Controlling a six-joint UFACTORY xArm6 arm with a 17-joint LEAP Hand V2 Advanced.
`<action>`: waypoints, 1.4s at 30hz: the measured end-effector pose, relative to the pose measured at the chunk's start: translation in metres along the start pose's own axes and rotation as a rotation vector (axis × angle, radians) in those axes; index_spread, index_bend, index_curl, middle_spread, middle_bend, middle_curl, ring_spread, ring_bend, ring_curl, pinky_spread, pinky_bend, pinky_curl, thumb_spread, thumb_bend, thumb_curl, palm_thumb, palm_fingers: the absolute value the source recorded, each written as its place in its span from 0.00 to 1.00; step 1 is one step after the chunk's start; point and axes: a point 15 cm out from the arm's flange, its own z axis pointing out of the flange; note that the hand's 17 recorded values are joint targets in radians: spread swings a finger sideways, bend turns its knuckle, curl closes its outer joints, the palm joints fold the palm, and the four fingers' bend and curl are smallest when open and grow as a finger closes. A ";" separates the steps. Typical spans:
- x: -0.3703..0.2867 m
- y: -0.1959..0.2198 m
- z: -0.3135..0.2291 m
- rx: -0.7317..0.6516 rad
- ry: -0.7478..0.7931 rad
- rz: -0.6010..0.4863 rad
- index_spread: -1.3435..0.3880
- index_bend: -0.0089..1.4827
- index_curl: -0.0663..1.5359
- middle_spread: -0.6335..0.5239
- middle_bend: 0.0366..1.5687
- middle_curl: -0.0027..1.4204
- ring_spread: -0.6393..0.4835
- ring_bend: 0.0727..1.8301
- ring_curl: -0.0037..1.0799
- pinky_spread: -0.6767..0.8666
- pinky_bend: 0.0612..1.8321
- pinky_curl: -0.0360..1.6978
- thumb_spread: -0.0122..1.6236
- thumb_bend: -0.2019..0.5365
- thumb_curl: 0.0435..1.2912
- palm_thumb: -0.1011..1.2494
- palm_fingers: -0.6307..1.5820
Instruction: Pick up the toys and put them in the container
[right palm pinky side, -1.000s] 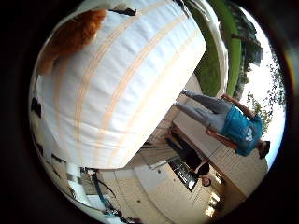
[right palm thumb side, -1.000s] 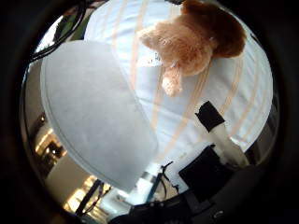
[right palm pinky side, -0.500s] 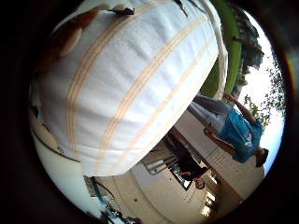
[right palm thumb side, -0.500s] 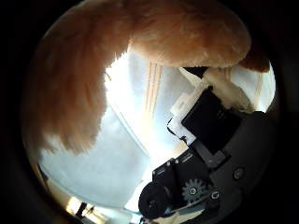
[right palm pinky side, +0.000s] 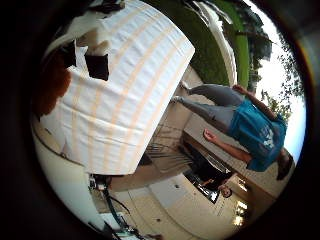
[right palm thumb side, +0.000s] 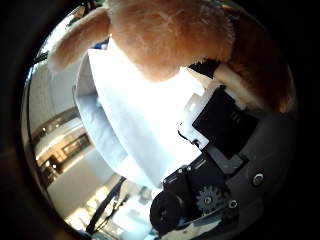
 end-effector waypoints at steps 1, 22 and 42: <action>-0.007 0.017 -0.012 0.000 -0.003 -0.003 0.26 0.37 0.14 0.31 0.69 0.69 0.47 0.71 0.76 0.59 0.74 0.46 0.72 0.25 0.40 0.82 0.70; -0.227 0.041 -0.030 0.072 -0.127 -0.270 0.17 0.56 0.18 0.32 0.74 0.77 0.46 0.77 0.81 0.54 0.77 0.57 0.76 0.22 0.40 0.76 0.63; -0.212 0.028 -0.009 0.065 -0.157 -0.270 0.51 0.22 0.17 0.65 0.05 0.34 0.84 0.24 0.36 0.71 0.44 0.37 0.71 0.24 0.35 0.69 0.19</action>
